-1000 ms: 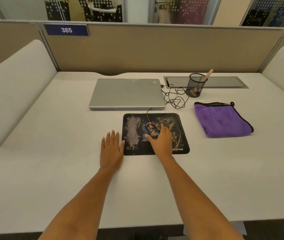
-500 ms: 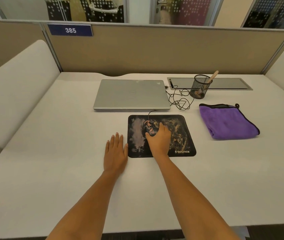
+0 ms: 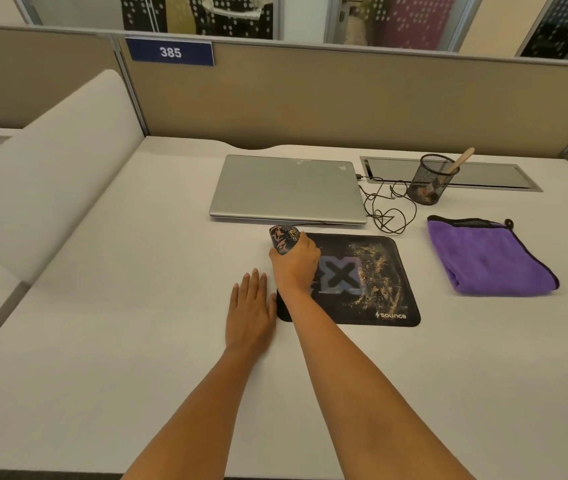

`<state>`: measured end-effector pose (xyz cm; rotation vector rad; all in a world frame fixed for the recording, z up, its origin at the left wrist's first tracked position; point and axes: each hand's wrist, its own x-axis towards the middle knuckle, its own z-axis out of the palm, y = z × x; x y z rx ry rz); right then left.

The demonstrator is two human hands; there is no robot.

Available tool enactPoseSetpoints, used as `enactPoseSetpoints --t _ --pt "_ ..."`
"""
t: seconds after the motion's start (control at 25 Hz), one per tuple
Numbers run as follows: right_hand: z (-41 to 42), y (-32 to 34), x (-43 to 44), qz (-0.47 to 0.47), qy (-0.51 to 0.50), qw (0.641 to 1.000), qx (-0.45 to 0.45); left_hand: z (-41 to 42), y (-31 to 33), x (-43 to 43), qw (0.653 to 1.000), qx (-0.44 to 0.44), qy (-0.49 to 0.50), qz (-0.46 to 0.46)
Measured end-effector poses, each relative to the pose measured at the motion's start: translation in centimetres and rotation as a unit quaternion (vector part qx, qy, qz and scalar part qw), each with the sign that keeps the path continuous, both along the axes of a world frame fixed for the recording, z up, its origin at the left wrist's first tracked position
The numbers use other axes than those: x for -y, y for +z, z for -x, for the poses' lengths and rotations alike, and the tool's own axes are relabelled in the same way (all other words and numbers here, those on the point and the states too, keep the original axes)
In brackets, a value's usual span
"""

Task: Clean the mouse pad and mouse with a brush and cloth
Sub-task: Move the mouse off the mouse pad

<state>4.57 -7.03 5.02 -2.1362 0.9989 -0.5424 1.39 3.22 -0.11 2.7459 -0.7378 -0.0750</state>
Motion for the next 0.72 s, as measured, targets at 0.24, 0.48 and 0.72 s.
enactPoseSetpoints --t 0.24,0.48,0.72 --pt "-0.7 -0.7 -0.7 -0.016 -0.008 1.0 -0.006 -0.7 -0.2 -0.7 1.0 0.007 0.001 0.001" --pt "-1.2 -1.6 -2.0 -0.02 -0.039 0.999 -0.029 -1.1 0.0 -1.5 1.0 0.007 0.004 -0.002" --pt "-1.5 -2.1 -3.0 -0.01 -0.02 0.999 -0.039 -1.2 0.0 -1.6 0.999 0.012 -0.003 -0.032"
